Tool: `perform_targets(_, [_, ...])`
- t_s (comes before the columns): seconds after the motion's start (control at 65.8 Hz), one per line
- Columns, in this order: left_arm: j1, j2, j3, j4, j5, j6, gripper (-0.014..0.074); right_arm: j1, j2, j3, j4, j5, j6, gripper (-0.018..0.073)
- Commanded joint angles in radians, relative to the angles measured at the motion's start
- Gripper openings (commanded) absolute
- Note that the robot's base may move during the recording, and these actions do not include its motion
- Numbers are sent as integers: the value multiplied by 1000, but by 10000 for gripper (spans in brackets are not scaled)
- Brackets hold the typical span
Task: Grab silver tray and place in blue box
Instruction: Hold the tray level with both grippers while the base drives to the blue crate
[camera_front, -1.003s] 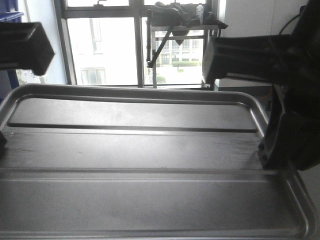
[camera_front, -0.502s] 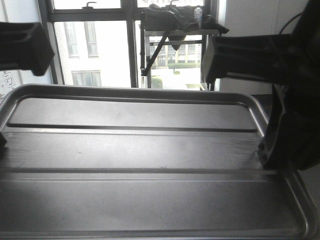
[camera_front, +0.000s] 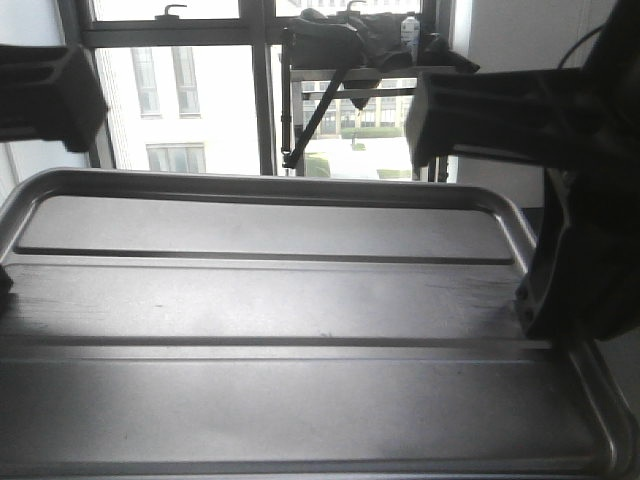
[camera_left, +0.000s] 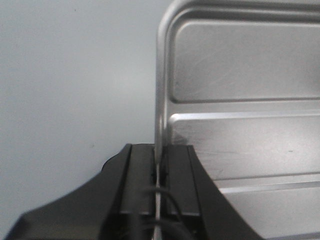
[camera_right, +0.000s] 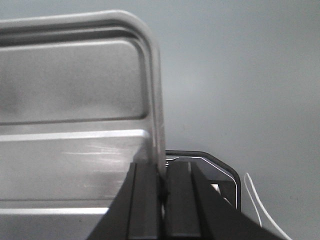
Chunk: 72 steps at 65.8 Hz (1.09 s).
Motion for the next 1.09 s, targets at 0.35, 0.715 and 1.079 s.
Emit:
perform_targets(0.35, [-6,-18,-22,34,32,-7,-15,-2,-25,-24,-53,11,6,60])
perform_targets(0.715, [-6,-18,-22,34,33,-7,-15,-2,-25,-24,-55,11,6,60])
perform_targets(1.079, [-6,-18,-22,34,33,-7,-15,-2,-25,-24,-55,11,6,60])
